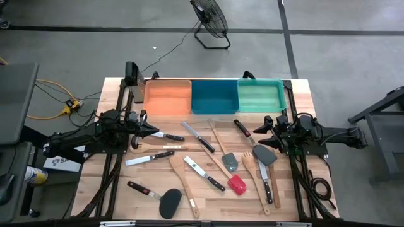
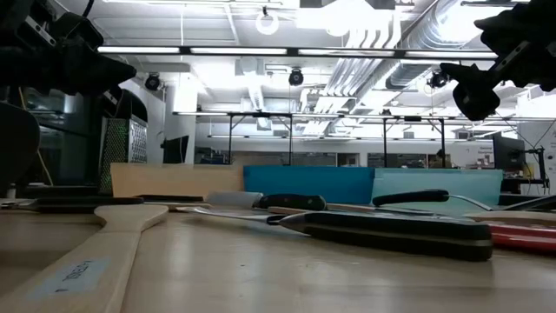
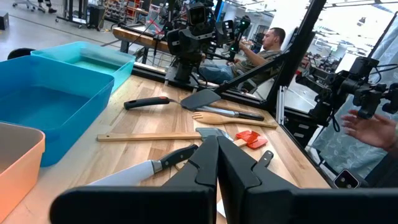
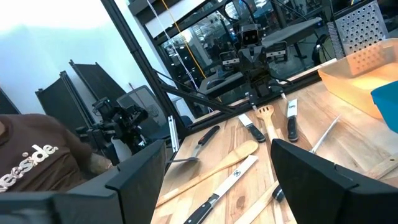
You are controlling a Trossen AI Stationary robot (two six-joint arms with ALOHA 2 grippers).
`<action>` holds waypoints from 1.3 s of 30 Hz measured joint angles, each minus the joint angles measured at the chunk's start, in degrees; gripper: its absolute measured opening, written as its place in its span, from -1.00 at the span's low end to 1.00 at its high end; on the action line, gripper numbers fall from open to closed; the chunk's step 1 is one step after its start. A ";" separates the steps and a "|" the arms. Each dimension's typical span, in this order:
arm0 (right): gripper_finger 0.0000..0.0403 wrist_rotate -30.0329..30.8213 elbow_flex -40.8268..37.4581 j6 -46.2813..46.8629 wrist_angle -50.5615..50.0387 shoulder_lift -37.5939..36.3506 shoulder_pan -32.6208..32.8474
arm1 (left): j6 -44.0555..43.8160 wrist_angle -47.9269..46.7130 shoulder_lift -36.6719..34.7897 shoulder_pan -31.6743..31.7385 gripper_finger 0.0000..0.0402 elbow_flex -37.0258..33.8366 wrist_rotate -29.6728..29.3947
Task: Pick & Place Kitchen Items
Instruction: Put the black spatula into the green bin
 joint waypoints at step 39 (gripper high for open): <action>0.40 17.16 0.00 1.56 1.16 -0.02 -0.09 | -0.01 -0.01 0.00 0.01 -1.00 -0.02 0.00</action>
